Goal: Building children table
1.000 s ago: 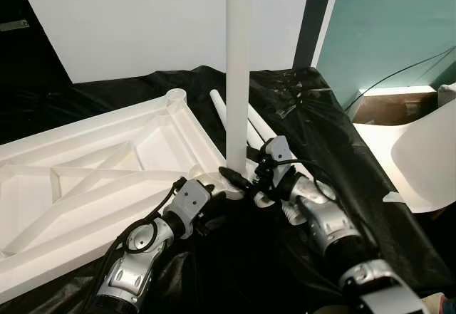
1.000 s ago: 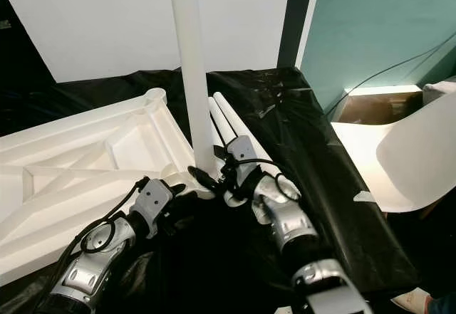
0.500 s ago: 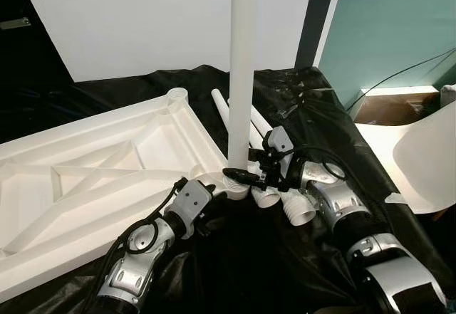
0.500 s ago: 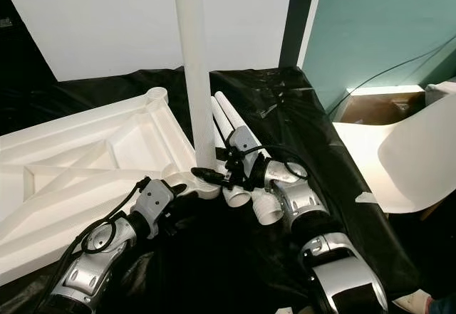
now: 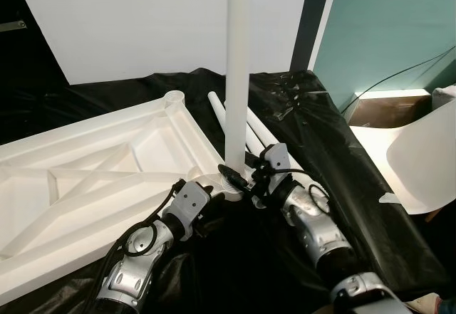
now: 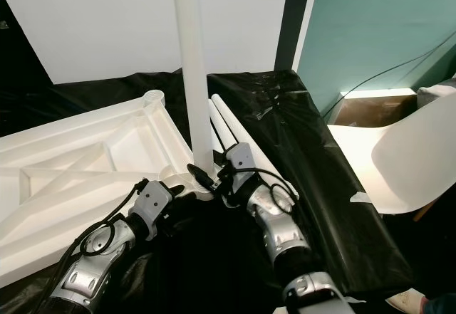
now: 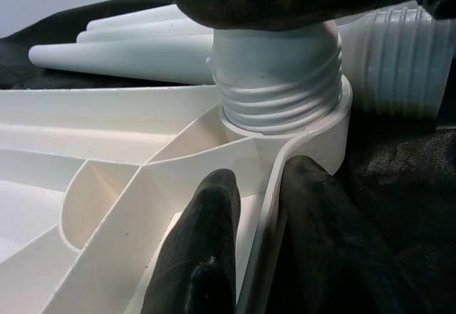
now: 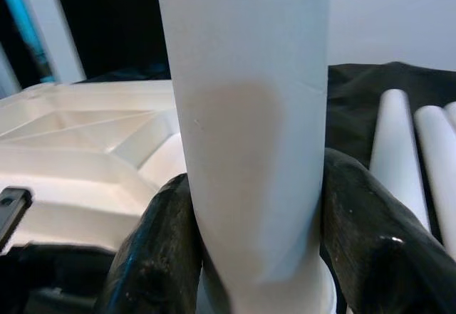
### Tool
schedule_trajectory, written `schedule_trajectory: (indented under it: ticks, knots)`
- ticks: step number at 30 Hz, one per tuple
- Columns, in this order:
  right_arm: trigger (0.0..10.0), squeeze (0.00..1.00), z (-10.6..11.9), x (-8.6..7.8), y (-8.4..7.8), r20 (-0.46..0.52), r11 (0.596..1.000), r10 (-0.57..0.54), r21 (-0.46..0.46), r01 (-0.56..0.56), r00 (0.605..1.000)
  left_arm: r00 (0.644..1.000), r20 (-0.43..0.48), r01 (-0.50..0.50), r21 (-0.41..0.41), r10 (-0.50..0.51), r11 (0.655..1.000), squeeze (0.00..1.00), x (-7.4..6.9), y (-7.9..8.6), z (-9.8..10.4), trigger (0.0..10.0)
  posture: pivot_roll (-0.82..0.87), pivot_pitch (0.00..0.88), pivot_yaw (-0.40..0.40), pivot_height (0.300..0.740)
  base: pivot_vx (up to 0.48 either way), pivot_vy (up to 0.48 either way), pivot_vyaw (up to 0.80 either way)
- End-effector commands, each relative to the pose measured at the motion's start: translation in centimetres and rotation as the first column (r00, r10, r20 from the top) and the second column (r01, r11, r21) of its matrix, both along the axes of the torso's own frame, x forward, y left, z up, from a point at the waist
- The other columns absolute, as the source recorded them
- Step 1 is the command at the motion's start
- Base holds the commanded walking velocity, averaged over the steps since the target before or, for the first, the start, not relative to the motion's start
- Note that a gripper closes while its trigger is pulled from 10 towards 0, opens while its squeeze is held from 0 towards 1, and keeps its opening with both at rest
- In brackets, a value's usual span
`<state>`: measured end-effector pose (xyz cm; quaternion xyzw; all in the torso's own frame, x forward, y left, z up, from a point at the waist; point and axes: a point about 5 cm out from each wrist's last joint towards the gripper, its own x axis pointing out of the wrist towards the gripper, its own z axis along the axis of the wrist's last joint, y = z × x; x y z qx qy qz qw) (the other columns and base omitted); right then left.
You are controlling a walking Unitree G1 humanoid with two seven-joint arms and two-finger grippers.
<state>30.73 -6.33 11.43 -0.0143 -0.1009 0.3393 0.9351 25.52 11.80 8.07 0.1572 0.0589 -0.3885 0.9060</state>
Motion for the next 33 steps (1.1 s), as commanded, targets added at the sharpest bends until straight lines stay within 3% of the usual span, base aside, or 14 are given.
schedule_trajectory:
  ticks: [1,6,7,8,9,10,14,15,16,18,22,30,31,33]
  knots:
    - [0.0,0.0,0.4,1.1,-3.1,0.003,0.97,-0.241,0.031,0.24,0.971,0.984,-0.165,0.076,0.034,-0.069,0.997,0.0,-2.4,-0.5,-3.3,10.0,0.18,0.0,-0.028,0.74,0.0,0.0,0.0]
    - [0.0,0.0,0.6,1.2,-2.5,-0.016,0.964,-0.263,0.036,0.263,0.965,0.985,-0.158,0.074,0.038,-0.067,0.997,0.0,-2.0,-0.4,-3.0,10.0,0.18,0.0,-0.023,0.74,0.0,0.0,0.0]
    - [2.9,0.0,0.4,1.1,-2.0,-0.03,0.973,-0.23,0.025,0.23,0.973,0.985,-0.156,0.074,0.038,-0.068,0.996,0.0,-2.0,-0.4,-3.0,10.0,0.18,0.0,-0.022,0.74,0.0,0.0,0.0]
    - [2.9,0.0,0.4,1.1,-2.0,-0.03,0.973,-0.23,0.025,0.23,0.973,0.985,-0.156,0.074,0.038,-0.068,0.996,0.0,-2.0,-0.4,-3.0,10.0,0.18,0.0,-0.022,0.74,0.0,0.0,0.0]
    - [10.0,0.51,0.2,1.0,-1.6,-0.046,0.983,-0.179,0.019,0.18,0.983,0.986,-0.155,0.075,0.039,-0.068,0.996,0.0,-2.0,-0.3,-3.0,10.0,0.18,0.0,-0.021,0.74,0.0,0.0,0.0]
    - [10.0,1.0,0.1,0.9,-1.0,-0.067,0.994,-0.104,0.022,0.105,0.992,0.986,-0.154,0.075,0.04,-0.068,0.996,0.0,-2.0,-0.3,-3.0,10.0,0.18,0.0,-0.021,0.74,0.0,0.0,0.0]
    - [10.0,1.0,0.1,0.9,-0.4,-0.086,1.0,-0.003,0.013,0.005,0.996,0.986,-0.154,0.075,0.041,-0.068,0.996,0.0,-2.0,-0.3,-3.0,10.0,0.18,0.0,-0.021,0.74,0.0,0.0,0.0]
    - [10.0,0.86,0.1,1.0,-0.3,-0.089,1.0,0.02,-0.001,-0.02,0.996,0.986,-0.155,0.075,0.042,-0.067,0.996,0.0,-1.9,-0.3,-3.0,10.0,0.18,0.0,-0.021,0.74,0.0,0.0,0.0]
    - [10.0,0.0,0.2,1.3,-0.5,-0.092,0.998,0.062,-0.022,-0.064,0.994,0.986,-0.155,0.075,0.042,-0.068,0.996,0.0,-1.9,-0.3,-3.0,10.0,0.18,0.0,-0.021,0.74,0.0,0.0,0.0]
    - [10.0,0.0,0.5,1.7,-0.9,-0.091,0.991,0.122,-0.047,-0.127,0.988,0.985,-0.156,0.075,0.042,-0.068,0.996,0.0,-1.9,-0.3,-3.0,10.0,0.18,0.0,-0.02,0.74,0.0,0.0,0.0]
    - [10.0,0.0,1.6,2.3,-2.0,-0.116,0.908,0.378,-0.147,-0.392,0.919,0.985,-0.155,0.079,0.04,-0.072,0.996,0.0,-1.8,-0.5,-3.0,10.0,0.17,0.0,-0.021,0.74,0.0,0.0,0.0]
    - [9.0,0.0,2.1,2.6,-2.8,-0.149,0.838,0.48,-0.213,-0.503,0.864,0.986,-0.152,0.078,0.038,-0.072,0.996,0.0,-1.8,-0.5,-2.9,10.0,0.18,0.0,-0.022,0.74,0.0,0.0,0.0]
    - [0.0,0.0,2.3,2.9,-3.0,-0.159,0.824,0.496,-0.224,-0.521,0.853,0.986,-0.152,0.077,0.039,-0.07,0.996,0.0,-1.8,-0.5,-2.9,10.0,0.19,0.0,-0.023,0.74,0.0,0.0,0.0]
    - [0.0,0.0,2.4,3.1,-3.2,-0.167,0.813,0.507,-0.232,-0.534,0.846,0.986,-0.151,0.076,0.039,-0.069,0.996,0.0,-1.8,-0.5,-2.9,10.0,0.19,0.0,-0.023,0.74,0.0,0.0,0.0]
